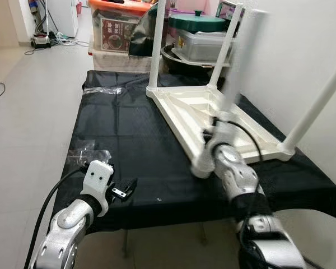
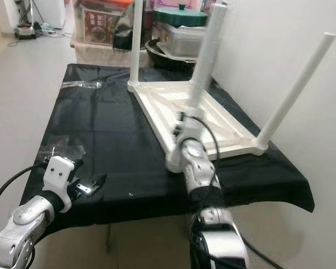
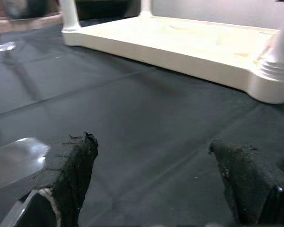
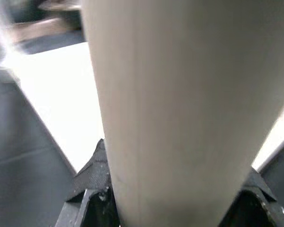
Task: Building children table
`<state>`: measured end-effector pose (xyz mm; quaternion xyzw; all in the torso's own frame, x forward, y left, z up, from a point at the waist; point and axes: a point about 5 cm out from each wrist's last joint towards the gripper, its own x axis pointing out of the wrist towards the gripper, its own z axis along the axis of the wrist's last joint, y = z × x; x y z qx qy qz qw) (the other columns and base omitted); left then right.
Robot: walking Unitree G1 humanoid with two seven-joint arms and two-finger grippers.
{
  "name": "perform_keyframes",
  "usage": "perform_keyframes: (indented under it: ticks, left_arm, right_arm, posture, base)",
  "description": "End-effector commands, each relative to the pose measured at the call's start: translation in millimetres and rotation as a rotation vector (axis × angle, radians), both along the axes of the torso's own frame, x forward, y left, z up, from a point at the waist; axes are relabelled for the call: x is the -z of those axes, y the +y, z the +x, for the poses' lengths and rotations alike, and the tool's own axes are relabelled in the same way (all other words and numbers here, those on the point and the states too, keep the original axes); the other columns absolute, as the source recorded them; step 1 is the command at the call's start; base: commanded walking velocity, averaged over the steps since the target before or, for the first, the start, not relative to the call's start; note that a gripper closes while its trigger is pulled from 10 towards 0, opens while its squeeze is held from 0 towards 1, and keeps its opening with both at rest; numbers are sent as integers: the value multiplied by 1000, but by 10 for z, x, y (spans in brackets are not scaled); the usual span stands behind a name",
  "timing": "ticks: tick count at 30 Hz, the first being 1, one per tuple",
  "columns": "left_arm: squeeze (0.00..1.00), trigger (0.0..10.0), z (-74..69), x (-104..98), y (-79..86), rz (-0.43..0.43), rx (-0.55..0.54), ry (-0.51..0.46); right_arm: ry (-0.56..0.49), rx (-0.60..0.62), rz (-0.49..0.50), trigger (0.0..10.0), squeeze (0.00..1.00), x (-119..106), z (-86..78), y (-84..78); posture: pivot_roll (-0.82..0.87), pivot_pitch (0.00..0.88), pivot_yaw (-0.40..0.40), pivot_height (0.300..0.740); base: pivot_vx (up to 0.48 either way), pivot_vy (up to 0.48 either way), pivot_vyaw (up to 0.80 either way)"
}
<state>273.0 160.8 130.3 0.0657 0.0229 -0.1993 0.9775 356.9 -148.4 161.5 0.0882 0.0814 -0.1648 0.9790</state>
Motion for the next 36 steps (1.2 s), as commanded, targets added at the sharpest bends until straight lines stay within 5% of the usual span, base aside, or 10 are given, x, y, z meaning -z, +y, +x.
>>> perform_keyframes:
  ticks: [1,2,3,6,7,14,15,19,24,36]
  left_arm:
    - [0,10000,-6,45,-39,-1,20,17]
    - [0,10000,-3,46,-40,-1,22,18]
    - [0,10000,5,44,-51,-1,28,17]
    - [0,10000,7,47,-64,0,33,17]
    - [0,10000,7,47,-71,-1,34,17]
    - [0,10000,7,45,-74,-1,33,15]
    - [0,10000,5,50,-73,-1,31,15]
    - [0,10000,-1,57,-106,-5,29,14]
    - [0,10000,17,46,-136,-7,29,9]
    - [0,10000,10,30,-91,-6,17,9]
  right_arm:
    - [132,92,11,0,0,228,-139,-78]
    - [151,104,13,0,0,242,-186,-48]
    - [195,34,25,8863,0,270,-194,58]
    - [185,-36,73,10000,0,251,-171,141]
    - [143,-64,92,10000,1000,197,-152,155]
    - [-15,-207,142,10000,980,-92,-41,188]
    - [-156,-369,155,10000,0,-315,-24,271]
    - [-426,-884,153,10000,0,-702,-188,568]
    - [-382,-1109,117,10000,0,-512,-158,742]
    - [-244,-1132,1,10000,0,-243,79,1148]
  posture:
    - [126,0,-146,740]
    - [124,0,-144,740]
    - [118,0,-138,740]
    - [115,0,-136,740]
    - [116,0,-138,740]
    - [119,0,-142,740]
    - [120,0,-149,740]
    - [131,0,-156,740]
    - [150,0,-169,740]
    - [174,0,-181,740]
  base:
    - [0,0,0]
    - [0,0,0]
    - [0,0,0]
    - [0,0,0]
    - [0,0,0]
    - [0,0,0]
    - [0,0,0]
    - [0,0,0]
    - [0,0,0]
    - [0,0,0]
